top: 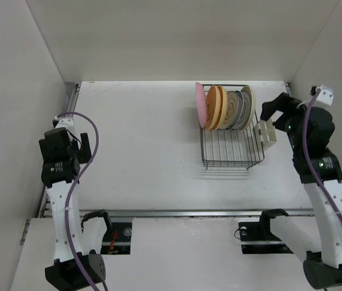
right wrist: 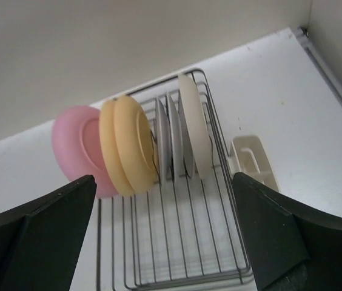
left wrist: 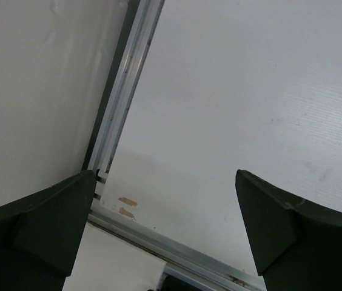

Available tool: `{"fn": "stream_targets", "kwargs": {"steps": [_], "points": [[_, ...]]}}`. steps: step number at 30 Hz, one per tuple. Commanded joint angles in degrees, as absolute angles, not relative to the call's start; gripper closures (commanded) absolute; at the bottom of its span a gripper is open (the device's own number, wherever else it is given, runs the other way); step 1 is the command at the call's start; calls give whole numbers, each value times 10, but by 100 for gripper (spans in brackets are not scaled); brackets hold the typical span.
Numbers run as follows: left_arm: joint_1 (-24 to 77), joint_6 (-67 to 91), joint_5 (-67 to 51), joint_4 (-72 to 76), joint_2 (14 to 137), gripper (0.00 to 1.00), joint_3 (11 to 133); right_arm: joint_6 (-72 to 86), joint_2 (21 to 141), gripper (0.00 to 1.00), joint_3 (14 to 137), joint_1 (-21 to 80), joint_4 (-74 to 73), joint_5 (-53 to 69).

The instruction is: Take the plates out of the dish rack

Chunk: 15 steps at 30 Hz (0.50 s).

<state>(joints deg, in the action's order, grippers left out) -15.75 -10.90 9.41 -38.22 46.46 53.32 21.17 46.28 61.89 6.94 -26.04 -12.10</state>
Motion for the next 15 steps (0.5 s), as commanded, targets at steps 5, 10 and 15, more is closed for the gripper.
{"fn": "stream_targets", "kwargs": {"steps": [5,10,15], "points": [[-134,-225,-9,-388,501,0,596,210,648,0,878,73,-342,-81],[-127,-225,-54,-426,612,0,719,198,812,0,986,73,-367,-105],[-127,-198,-76,-439,713,0,823,185,913,19,1019,73,-361,-111]]}}
